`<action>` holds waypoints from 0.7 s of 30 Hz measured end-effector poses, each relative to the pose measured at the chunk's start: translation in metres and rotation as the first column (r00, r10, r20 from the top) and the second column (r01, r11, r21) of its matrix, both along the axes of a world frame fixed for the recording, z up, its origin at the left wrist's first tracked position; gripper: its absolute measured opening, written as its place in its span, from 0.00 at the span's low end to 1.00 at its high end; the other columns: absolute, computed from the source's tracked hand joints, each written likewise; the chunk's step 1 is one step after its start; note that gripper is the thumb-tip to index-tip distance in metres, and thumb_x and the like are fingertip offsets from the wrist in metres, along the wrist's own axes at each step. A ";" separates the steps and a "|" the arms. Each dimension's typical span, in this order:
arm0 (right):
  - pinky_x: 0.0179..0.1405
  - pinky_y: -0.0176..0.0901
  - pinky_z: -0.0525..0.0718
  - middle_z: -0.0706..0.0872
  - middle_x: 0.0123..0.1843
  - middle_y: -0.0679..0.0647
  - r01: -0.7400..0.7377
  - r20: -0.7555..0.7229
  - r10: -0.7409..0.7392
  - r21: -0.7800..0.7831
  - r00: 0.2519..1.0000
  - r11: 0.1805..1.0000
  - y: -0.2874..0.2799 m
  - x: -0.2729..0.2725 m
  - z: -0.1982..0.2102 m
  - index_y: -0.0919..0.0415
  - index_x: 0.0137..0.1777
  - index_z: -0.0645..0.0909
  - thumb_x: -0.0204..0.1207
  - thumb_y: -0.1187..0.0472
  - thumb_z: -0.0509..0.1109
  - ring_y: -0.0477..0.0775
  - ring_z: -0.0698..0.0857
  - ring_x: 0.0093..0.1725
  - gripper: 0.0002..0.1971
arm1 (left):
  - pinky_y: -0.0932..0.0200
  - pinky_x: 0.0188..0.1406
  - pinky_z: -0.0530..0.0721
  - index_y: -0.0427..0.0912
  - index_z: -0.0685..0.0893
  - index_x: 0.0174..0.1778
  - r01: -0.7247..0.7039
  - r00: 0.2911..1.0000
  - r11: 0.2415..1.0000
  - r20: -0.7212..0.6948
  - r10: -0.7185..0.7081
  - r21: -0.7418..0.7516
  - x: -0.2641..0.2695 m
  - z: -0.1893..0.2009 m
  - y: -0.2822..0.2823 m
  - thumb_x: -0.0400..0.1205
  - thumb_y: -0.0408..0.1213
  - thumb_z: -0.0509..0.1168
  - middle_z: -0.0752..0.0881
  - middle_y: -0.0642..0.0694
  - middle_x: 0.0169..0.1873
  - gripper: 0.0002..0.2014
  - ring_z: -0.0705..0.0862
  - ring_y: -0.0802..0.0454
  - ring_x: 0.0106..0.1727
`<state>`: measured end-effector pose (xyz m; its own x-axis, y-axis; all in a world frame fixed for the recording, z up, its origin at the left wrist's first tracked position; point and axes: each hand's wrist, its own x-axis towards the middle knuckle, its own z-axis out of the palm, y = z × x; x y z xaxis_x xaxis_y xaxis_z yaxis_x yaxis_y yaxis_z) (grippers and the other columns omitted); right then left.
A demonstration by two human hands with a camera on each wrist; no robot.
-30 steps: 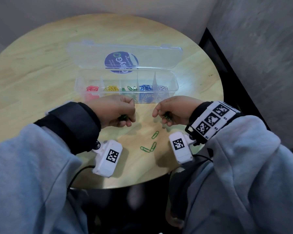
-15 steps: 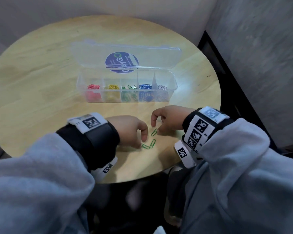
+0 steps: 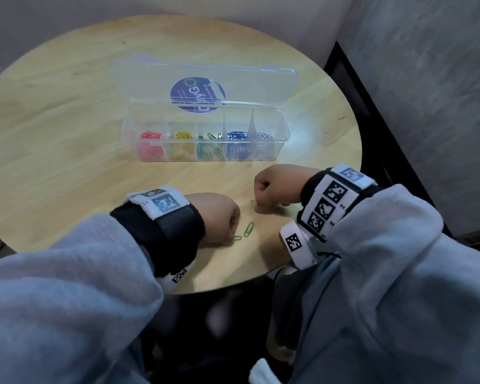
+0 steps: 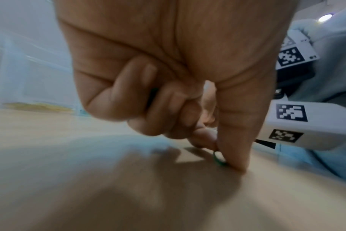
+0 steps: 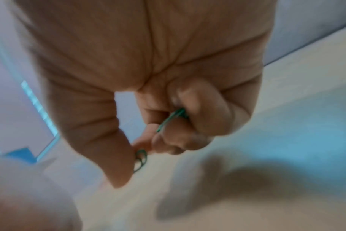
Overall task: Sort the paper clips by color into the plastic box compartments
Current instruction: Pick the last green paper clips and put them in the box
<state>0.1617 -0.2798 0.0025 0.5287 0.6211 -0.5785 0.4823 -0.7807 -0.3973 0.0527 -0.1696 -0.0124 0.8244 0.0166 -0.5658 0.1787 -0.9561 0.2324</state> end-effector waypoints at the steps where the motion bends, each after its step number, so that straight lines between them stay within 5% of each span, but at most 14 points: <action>1: 0.33 0.40 0.77 0.82 0.32 0.51 0.040 -0.050 -0.039 0.032 0.998 0.999 -0.001 0.002 0.001 0.54 0.31 0.73 0.70 0.64 0.71 0.48 0.76 0.28 0.11 | 0.63 0.27 0.69 0.49 0.76 0.31 0.000 1.000 1.000 -0.010 0.000 -0.021 0.000 0.000 0.002 0.75 0.41 0.69 0.78 0.54 0.28 0.10 0.73 0.59 0.29; 6: 0.22 0.31 0.80 0.82 0.28 0.56 0.270 -0.304 -0.202 0.201 0.931 0.942 -0.007 0.006 0.003 0.60 0.34 0.72 0.74 0.72 0.69 0.44 0.79 0.20 0.12 | 0.60 0.35 0.74 0.48 0.77 0.28 -0.176 0.983 0.918 -0.104 0.149 -0.356 0.001 0.010 0.019 0.73 0.37 0.70 0.79 0.52 0.26 0.10 0.75 0.54 0.30; 8: 0.19 0.29 0.79 0.79 0.29 0.57 0.365 -0.424 -0.242 0.238 0.873 0.900 -0.007 0.007 0.002 0.61 0.37 0.73 0.76 0.75 0.66 0.43 0.80 0.19 0.11 | 0.62 0.29 0.71 0.47 0.74 0.26 -0.277 0.961 0.792 -0.148 0.234 -0.545 0.003 0.017 0.024 0.72 0.32 0.70 0.76 0.49 0.25 0.13 0.72 0.54 0.26; 11: 0.27 0.36 0.83 0.77 0.31 0.59 0.401 -0.508 -0.249 0.213 0.825 0.891 -0.005 0.008 0.000 0.62 0.42 0.78 0.78 0.77 0.61 0.52 0.78 0.27 0.10 | 0.70 0.18 0.69 0.44 0.70 0.25 -0.408 0.896 0.563 -0.198 0.397 -0.719 0.005 0.025 0.028 0.62 0.30 0.65 0.75 0.46 0.24 0.09 0.73 0.60 0.19; 16: 0.35 0.48 0.82 0.79 0.34 0.63 0.343 -0.468 -0.250 0.122 0.847 0.931 -0.002 0.005 -0.005 0.65 0.37 0.77 0.79 0.74 0.57 0.57 0.78 0.30 0.12 | 0.72 0.11 0.65 0.44 0.65 0.24 -0.475 0.808 0.248 -0.307 0.503 -0.844 0.007 0.031 0.040 0.60 0.25 0.56 0.76 0.48 0.19 0.09 0.70 0.57 0.17; 21: 0.32 0.43 0.79 0.84 0.33 0.54 0.042 -0.212 -0.028 0.064 0.977 0.997 -0.005 0.001 -0.002 0.57 0.39 0.79 0.70 0.68 0.68 0.54 0.78 0.30 0.05 | 0.74 0.11 0.61 0.43 0.67 0.27 -0.494 0.749 0.108 -0.359 0.557 -0.863 0.005 0.033 0.046 0.60 0.25 0.57 0.73 0.47 0.21 0.08 0.70 0.57 0.16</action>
<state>0.1629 -0.2846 0.0009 0.4218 0.6460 -0.6362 0.3551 -0.7633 -0.5397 0.0580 -0.1236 0.0205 0.8591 -0.0048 -0.5118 0.5035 0.1874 0.8434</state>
